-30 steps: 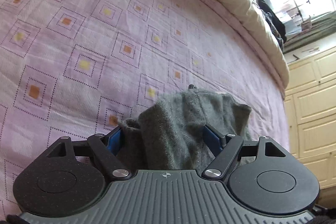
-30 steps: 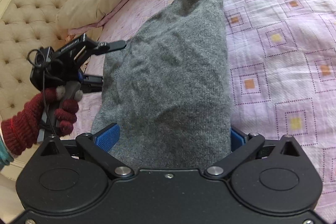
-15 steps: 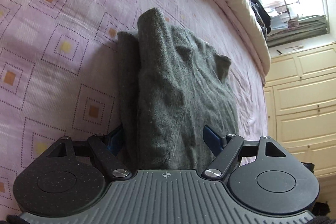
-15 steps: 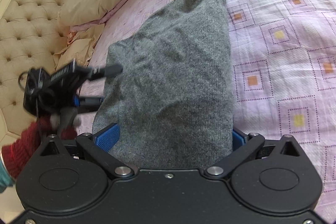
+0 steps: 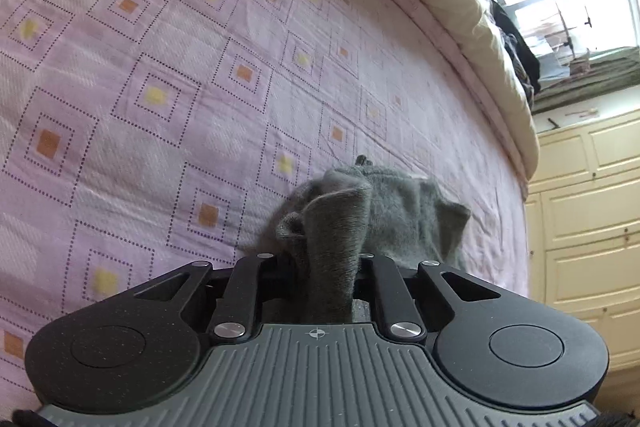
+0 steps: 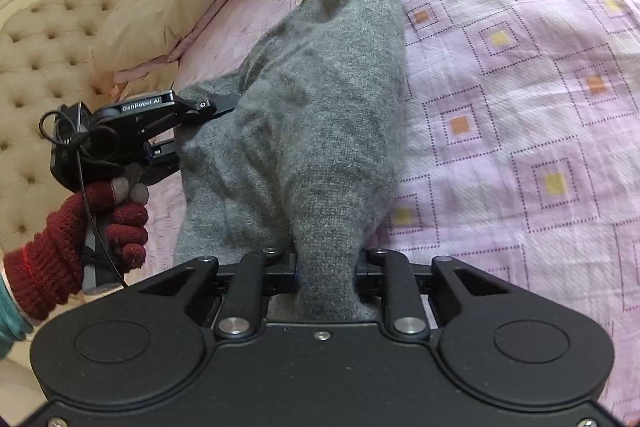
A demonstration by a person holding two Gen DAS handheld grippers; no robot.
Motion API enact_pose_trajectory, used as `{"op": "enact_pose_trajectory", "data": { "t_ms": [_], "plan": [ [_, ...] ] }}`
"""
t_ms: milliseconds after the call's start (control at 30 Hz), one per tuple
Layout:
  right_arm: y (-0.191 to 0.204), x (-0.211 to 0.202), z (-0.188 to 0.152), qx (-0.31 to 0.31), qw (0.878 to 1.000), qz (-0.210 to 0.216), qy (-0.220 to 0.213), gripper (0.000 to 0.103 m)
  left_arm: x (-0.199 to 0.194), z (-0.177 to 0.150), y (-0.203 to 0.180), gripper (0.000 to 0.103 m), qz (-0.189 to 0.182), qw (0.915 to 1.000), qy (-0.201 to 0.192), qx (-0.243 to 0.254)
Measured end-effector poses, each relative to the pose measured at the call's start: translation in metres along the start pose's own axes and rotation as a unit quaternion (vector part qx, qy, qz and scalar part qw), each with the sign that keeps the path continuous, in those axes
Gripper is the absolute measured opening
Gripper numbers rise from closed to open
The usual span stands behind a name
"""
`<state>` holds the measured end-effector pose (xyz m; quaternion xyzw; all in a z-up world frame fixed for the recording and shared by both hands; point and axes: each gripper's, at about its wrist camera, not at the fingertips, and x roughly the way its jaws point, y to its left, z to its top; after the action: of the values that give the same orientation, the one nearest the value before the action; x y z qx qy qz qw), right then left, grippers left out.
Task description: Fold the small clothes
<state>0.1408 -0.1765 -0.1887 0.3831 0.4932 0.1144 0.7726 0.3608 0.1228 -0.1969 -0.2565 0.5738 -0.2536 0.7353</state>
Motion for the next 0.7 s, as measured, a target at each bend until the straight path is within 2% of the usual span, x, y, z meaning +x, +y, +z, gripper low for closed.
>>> {"op": "enact_pose_trajectory", "data": {
  "t_ms": [200,333,533,700],
  "plan": [
    [-0.002,-0.026,-0.019,0.004,1.000,0.004,0.012,0.028,-0.019,-0.015,-0.021,0.015,0.007,0.9995,-0.008,0.030],
    [-0.012,-0.048,-0.042,0.012,0.999,-0.004,0.030,0.028,-0.019,-0.036,-0.040,0.015,0.010,0.9980,0.015,0.060],
    [-0.043,-0.090,-0.082,0.031,0.998,-0.027,0.058,0.028,-0.021,-0.096,-0.061,0.015,-0.004,0.9976,0.049,0.050],
    [-0.065,-0.109,-0.097,0.033,0.996,-0.046,0.073,0.030,-0.022,-0.145,-0.071,0.016,-0.003,0.9962,0.069,0.053]
  ]
}}
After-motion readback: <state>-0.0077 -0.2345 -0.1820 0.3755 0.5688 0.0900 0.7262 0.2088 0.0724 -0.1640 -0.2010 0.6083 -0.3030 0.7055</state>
